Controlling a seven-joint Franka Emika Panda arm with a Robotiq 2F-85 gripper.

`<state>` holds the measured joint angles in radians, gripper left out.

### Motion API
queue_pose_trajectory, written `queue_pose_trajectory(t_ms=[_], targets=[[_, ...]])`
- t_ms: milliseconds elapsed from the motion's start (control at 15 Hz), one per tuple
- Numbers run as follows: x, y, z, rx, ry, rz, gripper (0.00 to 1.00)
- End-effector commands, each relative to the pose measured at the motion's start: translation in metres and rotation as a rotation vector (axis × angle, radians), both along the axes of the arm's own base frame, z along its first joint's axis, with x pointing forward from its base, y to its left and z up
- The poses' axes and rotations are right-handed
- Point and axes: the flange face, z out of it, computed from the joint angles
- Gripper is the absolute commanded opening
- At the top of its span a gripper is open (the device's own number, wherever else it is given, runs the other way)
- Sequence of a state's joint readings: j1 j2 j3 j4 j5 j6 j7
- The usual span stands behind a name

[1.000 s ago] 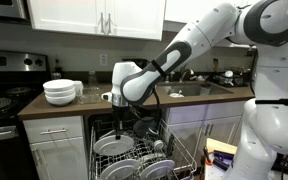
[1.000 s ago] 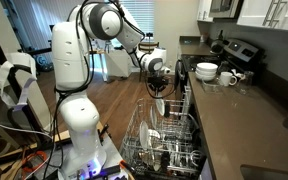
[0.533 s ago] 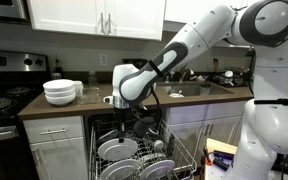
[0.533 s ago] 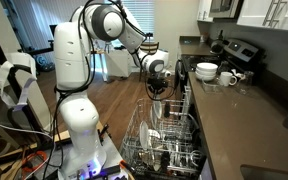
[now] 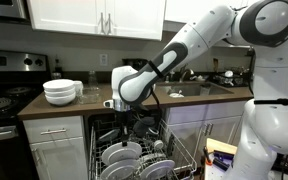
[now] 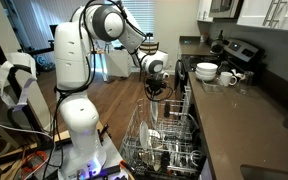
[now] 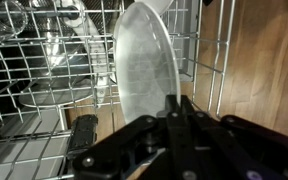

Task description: Take the white plate from the countertop and place it in the dishwasher at the left

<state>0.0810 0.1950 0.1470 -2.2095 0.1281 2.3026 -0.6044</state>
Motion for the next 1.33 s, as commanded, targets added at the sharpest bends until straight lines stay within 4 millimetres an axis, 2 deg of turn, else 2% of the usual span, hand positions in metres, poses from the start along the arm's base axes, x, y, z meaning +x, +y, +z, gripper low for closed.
queue_pose_trajectory(t_ms=[0, 400, 800, 933, 1267], targets=[[0.005, 0.003, -0.002, -0.008, 0.013, 0.068, 0.02], [0.012, -0.003, -0.025, -0.045, 0.020, 0.140, 0.02], [0.025, -0.013, -0.039, -0.024, 0.028, 0.155, 0.02], [0.026, -0.013, -0.039, -0.030, 0.031, 0.153, 0.02], [0.019, -0.003, -0.021, -0.095, 0.005, 0.150, 0.02]])
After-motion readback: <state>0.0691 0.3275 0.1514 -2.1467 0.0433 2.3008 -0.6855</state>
